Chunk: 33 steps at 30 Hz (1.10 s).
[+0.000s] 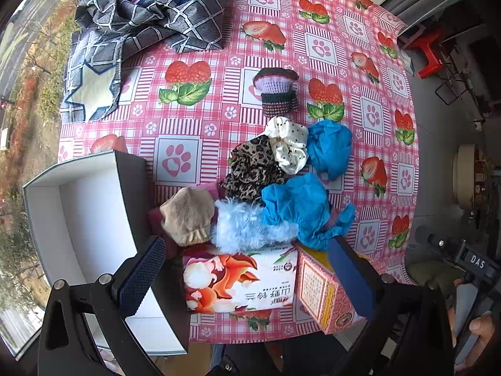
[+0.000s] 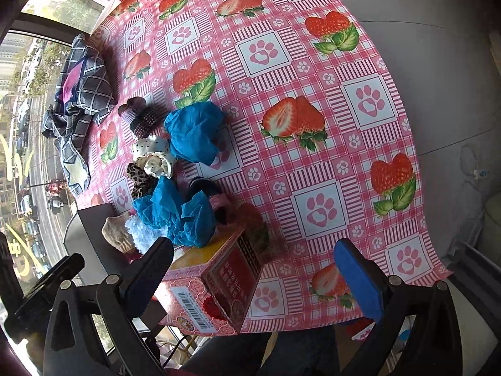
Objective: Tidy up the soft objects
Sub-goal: 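Move both tools toward the pile of soft items, then grasp the knitted purple-green hat with the left tool while the right tool grasps the blue cloth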
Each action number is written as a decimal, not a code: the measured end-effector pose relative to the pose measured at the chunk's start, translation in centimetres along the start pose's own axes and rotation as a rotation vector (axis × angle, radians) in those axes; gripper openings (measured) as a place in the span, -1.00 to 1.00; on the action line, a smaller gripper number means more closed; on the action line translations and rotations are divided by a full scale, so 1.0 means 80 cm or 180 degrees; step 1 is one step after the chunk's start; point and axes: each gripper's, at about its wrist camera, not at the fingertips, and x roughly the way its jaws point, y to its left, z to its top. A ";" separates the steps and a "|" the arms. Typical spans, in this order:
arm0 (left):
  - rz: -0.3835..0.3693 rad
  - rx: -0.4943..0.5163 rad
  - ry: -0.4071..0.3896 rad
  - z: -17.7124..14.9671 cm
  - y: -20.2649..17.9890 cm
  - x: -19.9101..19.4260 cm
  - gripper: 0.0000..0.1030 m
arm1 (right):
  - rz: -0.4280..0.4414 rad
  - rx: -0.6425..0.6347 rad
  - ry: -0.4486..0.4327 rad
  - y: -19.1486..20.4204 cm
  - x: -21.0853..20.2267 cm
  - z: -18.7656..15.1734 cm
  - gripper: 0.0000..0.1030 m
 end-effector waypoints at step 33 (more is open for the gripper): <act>0.0752 -0.0202 -0.0201 0.198 -0.046 0.187 0.97 | -0.0302 -0.1332 -0.0106 0.103 0.153 0.136 1.00</act>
